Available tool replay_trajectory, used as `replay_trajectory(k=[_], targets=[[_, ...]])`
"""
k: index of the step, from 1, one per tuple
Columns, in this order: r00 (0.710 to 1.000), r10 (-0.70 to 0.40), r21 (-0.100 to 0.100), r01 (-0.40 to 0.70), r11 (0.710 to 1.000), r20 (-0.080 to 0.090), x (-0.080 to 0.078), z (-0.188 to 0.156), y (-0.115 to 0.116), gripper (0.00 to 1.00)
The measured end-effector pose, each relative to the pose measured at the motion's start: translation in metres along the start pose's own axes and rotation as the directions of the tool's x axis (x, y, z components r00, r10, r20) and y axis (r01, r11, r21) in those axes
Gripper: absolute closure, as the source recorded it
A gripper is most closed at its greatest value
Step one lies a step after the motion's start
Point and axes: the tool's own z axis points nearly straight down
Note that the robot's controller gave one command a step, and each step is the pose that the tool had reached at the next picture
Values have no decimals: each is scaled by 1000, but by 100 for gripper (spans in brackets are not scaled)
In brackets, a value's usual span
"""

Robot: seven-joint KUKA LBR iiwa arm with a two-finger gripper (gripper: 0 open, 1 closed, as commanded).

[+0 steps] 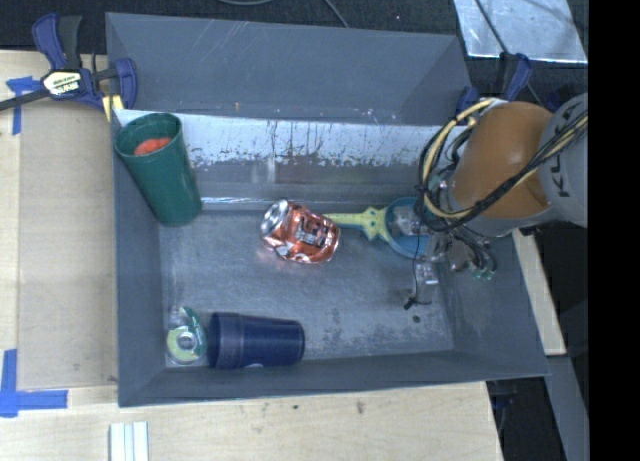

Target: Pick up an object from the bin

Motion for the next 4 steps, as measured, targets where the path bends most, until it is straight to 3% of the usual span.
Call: replay_trajectory(k=[1, 2, 3, 4], targets=[[997, 71, 1, -71, 997, -6, -10, 5, 10, 0], [1000, 28, 3, -28, 1000, 1, -39, -3, 58, 0], [1000, 15, -2, -15, 1000, 1, -41, 5, 85, 0], [1000, 16, 4, -16, 1000, -2, -50, 11, 96, 0]])
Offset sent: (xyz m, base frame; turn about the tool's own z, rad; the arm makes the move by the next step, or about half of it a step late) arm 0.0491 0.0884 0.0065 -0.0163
